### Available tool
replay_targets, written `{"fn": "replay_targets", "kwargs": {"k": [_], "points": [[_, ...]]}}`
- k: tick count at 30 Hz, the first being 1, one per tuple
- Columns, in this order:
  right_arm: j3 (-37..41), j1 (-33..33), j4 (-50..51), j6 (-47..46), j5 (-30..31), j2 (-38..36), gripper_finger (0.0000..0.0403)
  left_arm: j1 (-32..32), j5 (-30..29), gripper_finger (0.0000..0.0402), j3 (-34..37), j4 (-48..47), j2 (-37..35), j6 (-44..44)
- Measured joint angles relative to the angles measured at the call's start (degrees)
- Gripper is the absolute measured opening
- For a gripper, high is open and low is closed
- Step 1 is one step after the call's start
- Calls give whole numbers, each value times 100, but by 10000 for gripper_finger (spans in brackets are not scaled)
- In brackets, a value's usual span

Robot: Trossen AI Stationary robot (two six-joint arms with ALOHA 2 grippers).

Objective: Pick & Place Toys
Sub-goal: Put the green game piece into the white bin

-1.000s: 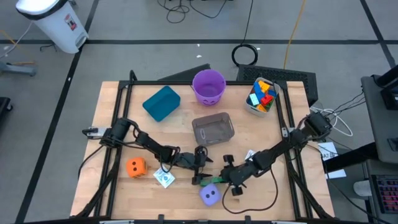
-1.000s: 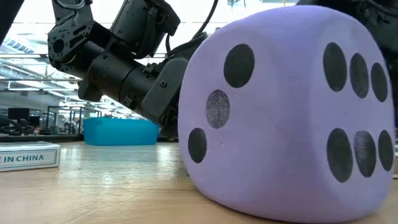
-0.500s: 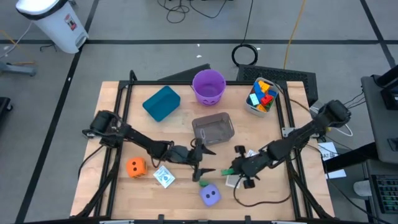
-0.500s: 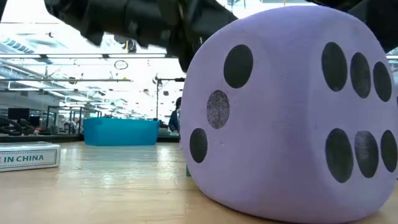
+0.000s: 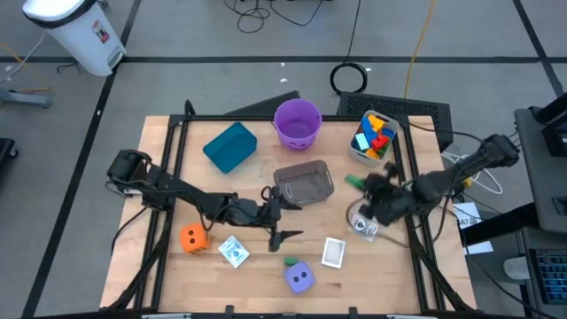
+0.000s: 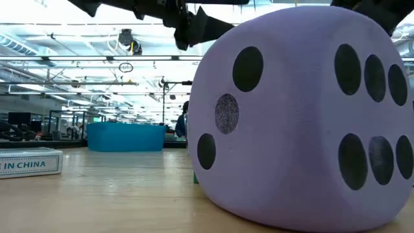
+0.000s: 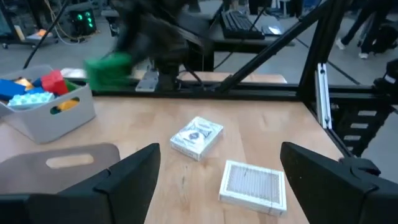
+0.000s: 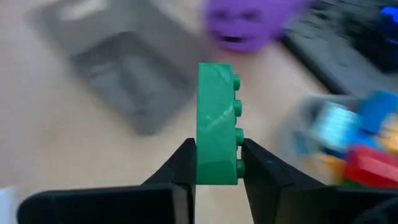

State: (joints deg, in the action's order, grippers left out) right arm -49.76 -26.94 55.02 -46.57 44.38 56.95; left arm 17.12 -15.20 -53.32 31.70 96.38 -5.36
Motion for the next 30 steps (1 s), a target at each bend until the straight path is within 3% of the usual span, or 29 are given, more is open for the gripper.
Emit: {"fn": "replay_targets", "kwargs": {"k": [4, 8, 16, 20, 25, 30], "points": [[29, 868, 692, -222, 413, -423, 72, -20, -24, 340, 0, -313, 0, -220], [308, 2282, 399, 440, 497, -759, 69, -24, -41, 340, 2, -458, 1, -385], [1474, 5281, -2155, 2835, -980, -891, 80, -22, -39, 340, 7, -632, 2, -394], [1840, 6388, -3164, 3533, -1144, -710, 86, -22, -39, 340, 7, -625, 2, -394], [1969, 7117, -3732, 3640, -1145, -658, 92, -22, -39, 340, 7, -625, 2, -390], [1971, 7142, -3703, 3924, -1168, -658, 129, -22, -39, 340, 7, -620, 2, -388]]}}
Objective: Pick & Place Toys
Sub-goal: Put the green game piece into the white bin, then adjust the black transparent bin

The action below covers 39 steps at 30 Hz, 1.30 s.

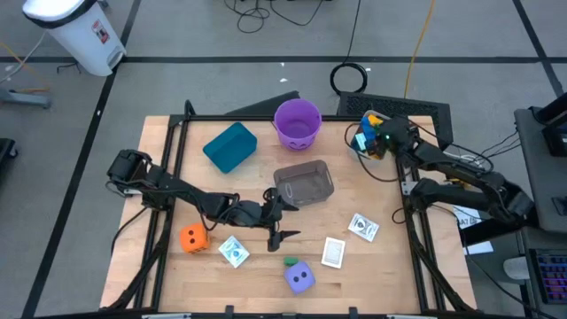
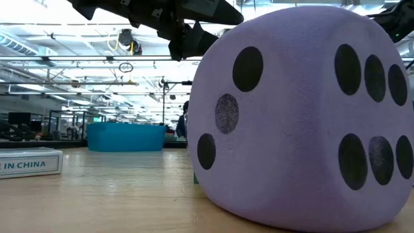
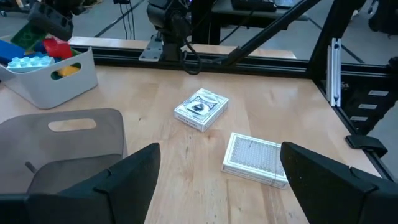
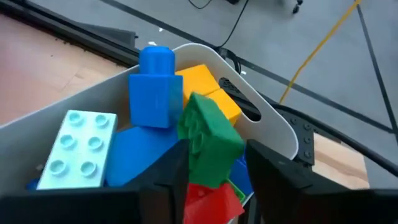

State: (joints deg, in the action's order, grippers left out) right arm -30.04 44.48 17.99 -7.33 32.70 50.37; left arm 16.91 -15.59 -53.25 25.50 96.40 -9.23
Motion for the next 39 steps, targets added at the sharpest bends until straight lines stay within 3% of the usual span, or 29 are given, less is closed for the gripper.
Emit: {"fn": "replay_targets", "kwargs": {"k": [9, 15, 21, 30, 35, 39], "points": [[0, -97, -42, 40, -25, -97, 205, 0, 0, 340, 0, -14, 0, -2], [0, -513, -216, -252, -1382, -304, 216, 0, 1, 340, 0, -143, 0, -13], [0, -1504, -670, -574, -2244, -227, 202, 0, 2, 340, 0, -231, 0, -164], [602, -3156, -2023, 315, -2213, 245, 181, -17, -103, 340, 0, -683, 2, -447], [725, -3512, -2066, 670, -1548, 657, 142, -17, -103, 340, 0, -734, 2, -463], [750, -3518, -2414, 653, -1489, 1200, 91, -17, -105, 340, 0, -732, 2, -481]]}}
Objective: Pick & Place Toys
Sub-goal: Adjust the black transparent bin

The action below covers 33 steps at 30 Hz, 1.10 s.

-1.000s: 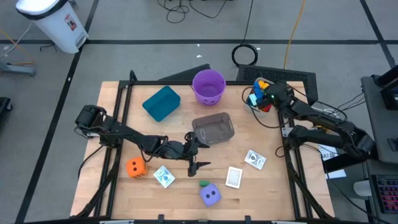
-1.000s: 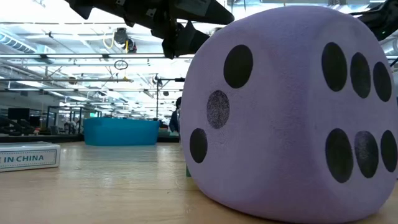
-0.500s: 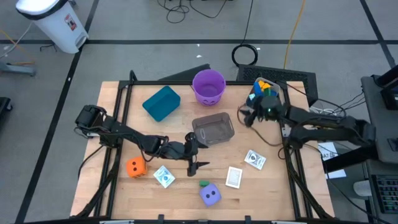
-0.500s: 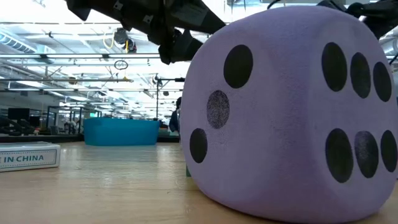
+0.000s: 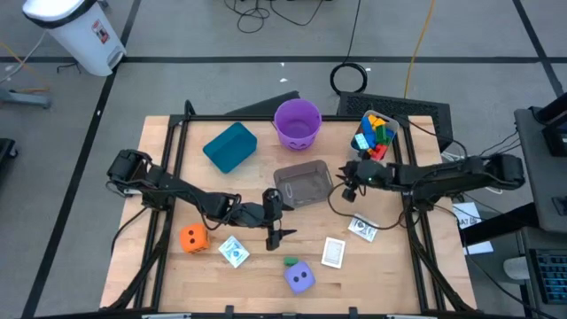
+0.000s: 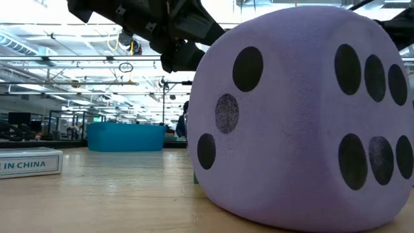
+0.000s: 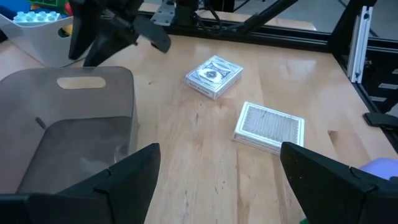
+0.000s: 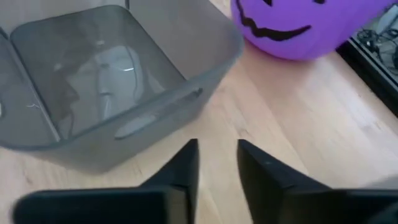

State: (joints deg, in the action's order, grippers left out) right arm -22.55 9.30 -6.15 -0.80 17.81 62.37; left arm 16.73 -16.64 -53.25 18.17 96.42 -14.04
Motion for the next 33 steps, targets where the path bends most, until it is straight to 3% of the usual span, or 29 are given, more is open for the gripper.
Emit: {"fn": "replay_targets", "kwargs": {"k": [7, 13, 19, 27, 33], "points": [[0, 1, -890, 334, -446, 596, 5, 0, 0, 340, 0, -14, 0, 2], [0, 4, -1122, 282, -1068, 629, 18, 0, 0, 340, 0, -45, 0, 2], [0, -2, -1108, 280, -1635, 629, 4, 0, 0, 340, 0, -43, 0, -7], [-2, -2, -824, 278, -1677, 629, 1, 0, 0, 340, 0, -43, 0, -9], [-7, -4, -822, 193, -2257, 629, 1, 0, 0, 340, 0, -42, 0, -13]]}}
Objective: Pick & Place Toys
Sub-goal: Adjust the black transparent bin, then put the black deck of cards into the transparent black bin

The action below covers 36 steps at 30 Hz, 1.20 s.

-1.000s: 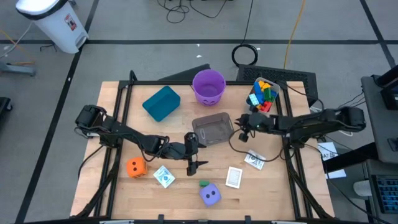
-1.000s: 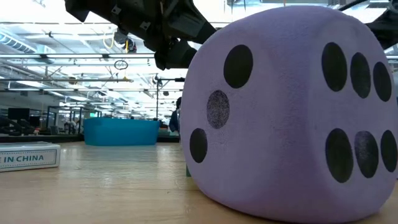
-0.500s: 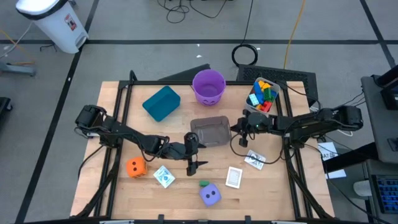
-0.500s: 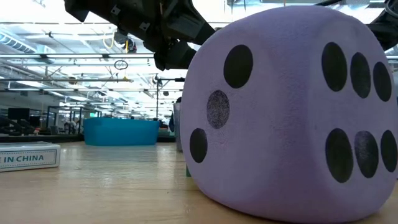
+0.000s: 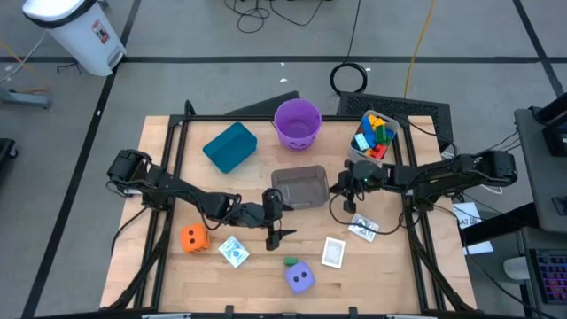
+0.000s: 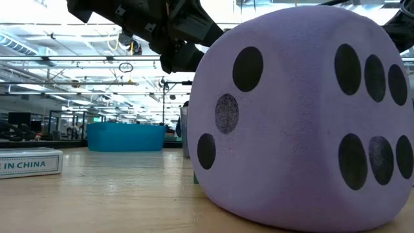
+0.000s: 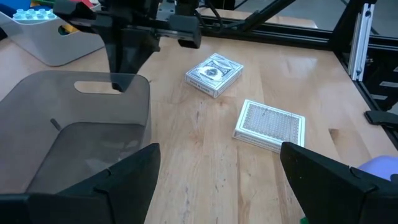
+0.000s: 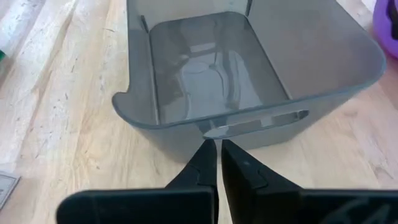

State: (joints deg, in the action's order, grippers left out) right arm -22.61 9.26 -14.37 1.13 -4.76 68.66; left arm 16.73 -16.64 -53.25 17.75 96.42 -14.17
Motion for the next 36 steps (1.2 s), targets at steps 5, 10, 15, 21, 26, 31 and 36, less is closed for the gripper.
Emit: {"fn": "replay_targets", "kwargs": {"k": [5, 10, 15, 21, 26, 31, 36], "points": [[0, 0, 41, -28, -23, 0, 1, 0, 0, 340, 0, 1, 0, -2], [-2, 2, 271, -46, -271, -48, 1, 0, 0, 340, 0, 1, 0, -4], [-2, 0, 474, -253, -302, -407, 1, 0, 0, 340, 0, 1, 0, -4], [-4, -2, 157, -901, -333, -894, 17, 0, 0, 340, 0, -1, 0, -19], [-2, -165, -283, -1057, -974, -1053, 43, 0, 0, 340, 0, -1, 0, -34], [-2, -489, -678, -1098, -1042, -1119, 83, 0, 0, 340, 0, -5, 2, -33], [-2, -1112, -1549, -1071, -1053, -1066, 136, 0, 1, 340, 0, -10, 2, -33]]}}
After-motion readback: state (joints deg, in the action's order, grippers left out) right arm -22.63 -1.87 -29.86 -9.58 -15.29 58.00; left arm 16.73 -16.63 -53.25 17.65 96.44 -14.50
